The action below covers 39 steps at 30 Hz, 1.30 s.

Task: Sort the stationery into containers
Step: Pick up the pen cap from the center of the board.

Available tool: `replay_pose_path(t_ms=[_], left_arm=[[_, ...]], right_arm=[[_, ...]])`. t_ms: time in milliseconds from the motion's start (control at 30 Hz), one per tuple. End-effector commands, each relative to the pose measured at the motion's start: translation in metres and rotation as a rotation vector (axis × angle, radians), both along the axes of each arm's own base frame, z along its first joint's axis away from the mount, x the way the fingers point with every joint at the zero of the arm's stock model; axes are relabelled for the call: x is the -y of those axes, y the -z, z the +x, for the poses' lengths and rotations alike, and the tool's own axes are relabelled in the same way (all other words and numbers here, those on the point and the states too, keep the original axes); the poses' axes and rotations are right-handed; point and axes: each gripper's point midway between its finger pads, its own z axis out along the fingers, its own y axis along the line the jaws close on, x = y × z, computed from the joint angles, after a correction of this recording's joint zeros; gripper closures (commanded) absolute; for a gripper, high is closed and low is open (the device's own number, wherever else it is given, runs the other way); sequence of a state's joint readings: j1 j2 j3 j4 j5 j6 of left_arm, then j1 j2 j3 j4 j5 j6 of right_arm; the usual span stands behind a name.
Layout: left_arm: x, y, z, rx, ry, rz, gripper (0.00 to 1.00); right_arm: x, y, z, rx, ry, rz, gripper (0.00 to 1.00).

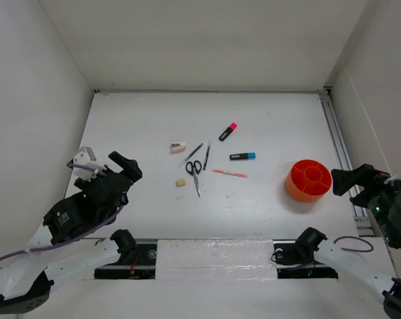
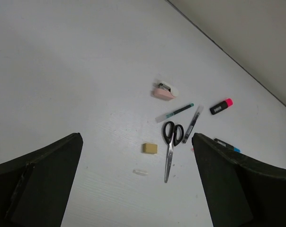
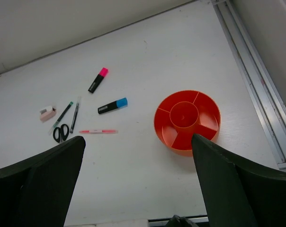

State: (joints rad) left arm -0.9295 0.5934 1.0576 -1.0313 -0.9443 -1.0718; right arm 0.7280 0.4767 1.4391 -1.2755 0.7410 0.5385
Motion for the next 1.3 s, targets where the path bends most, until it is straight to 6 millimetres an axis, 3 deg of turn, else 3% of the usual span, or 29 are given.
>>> replay_pose_path(t_ms=[0,100,267,367,400,533,700,833,900,1267], left_arm=[[-0.001,-0.013,0.000,0.064,0.003,-0.065,0.00],[-0.005,-0.023,-0.005,0.146,0.040,-0.135,0.00],[0.003,-0.016,0.002,0.094,0.022,-0.089,0.00],[0.041,0.005,0.022,-0.057,0.023,0.004,0.00],[0.065,0.019,0.035,-0.122,0.030,0.035,0.00],[0.119,0.063,0.050,-0.281,-0.022,-0.053,0.00],[0.150,0.107,0.045,-0.412,-0.120,-0.165,0.00],[0.150,0.140,0.038,-0.468,-0.233,-0.233,0.00],[0.138,0.154,0.037,-0.493,-0.302,-0.240,0.00],[0.135,0.185,0.023,-0.530,-0.395,-0.404,0.00]], right_arm=[[-0.002,-0.005,-0.001,0.015,-0.030,-0.006,0.00],[-0.007,-0.009,0.001,0.042,-0.055,0.004,0.00],[-0.053,0.006,0.028,-0.028,-0.170,-0.052,0.00],[-0.088,0.019,0.054,-0.101,-0.215,-0.077,0.00],[-0.098,0.019,0.060,-0.098,-0.242,-0.077,0.00],[-0.138,0.022,0.082,-0.093,-0.334,-0.050,0.00],[-0.162,0.032,0.095,-0.103,-0.397,-0.064,0.00],[-0.176,0.050,0.099,-0.138,-0.436,-0.070,0.00],[-0.178,0.051,0.099,-0.130,-0.450,-0.060,0.00],[-0.188,0.062,0.094,-0.122,-0.524,-0.061,0.00]])
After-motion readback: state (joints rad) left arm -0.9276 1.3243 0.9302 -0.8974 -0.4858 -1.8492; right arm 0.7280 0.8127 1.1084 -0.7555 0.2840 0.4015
